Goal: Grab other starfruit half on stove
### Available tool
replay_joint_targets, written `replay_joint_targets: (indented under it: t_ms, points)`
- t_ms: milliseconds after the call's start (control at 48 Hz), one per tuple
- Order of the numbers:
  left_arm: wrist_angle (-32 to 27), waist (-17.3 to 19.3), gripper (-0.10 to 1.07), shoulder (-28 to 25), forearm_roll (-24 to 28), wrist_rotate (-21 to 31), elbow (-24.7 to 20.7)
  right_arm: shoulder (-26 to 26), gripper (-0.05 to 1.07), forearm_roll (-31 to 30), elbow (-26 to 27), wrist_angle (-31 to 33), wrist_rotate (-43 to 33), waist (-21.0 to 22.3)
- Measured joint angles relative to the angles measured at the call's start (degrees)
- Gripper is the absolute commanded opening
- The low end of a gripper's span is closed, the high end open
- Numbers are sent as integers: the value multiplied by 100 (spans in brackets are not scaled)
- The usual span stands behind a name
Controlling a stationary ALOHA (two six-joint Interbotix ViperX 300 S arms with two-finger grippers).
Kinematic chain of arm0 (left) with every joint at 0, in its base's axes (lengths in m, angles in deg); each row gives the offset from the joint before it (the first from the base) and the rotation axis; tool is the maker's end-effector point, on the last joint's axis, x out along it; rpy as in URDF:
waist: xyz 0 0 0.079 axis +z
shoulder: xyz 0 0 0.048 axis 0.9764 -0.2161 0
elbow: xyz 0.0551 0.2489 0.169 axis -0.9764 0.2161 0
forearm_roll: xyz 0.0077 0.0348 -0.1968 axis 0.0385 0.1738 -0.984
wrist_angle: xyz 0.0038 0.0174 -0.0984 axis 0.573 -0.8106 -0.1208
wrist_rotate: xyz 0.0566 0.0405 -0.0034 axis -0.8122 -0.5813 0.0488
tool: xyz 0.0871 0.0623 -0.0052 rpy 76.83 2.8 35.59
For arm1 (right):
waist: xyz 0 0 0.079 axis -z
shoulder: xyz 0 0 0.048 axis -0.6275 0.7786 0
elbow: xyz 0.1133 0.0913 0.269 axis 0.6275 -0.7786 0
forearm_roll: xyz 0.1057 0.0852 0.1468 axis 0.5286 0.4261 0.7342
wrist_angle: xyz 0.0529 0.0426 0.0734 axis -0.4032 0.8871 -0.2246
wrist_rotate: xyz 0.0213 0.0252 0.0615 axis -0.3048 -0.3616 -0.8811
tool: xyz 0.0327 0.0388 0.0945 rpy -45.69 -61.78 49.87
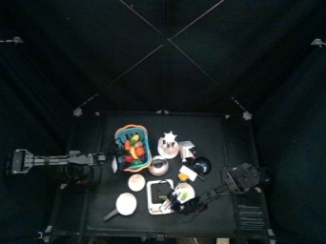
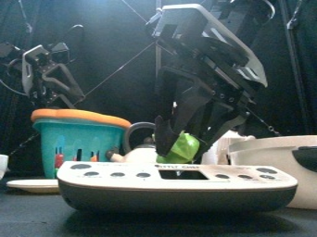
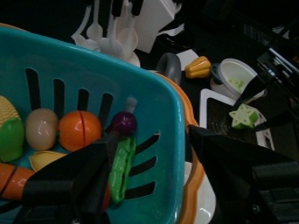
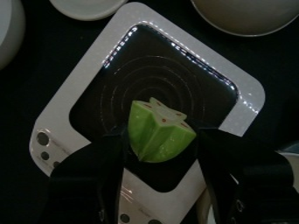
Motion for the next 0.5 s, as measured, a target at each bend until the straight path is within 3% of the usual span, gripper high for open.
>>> replay_joint_targets:
  t_ms: [500]
  points:
    - [0, -9, 98, 0, 0, 9, 0, -185, 58, -448, 0, 272, 0, -26]
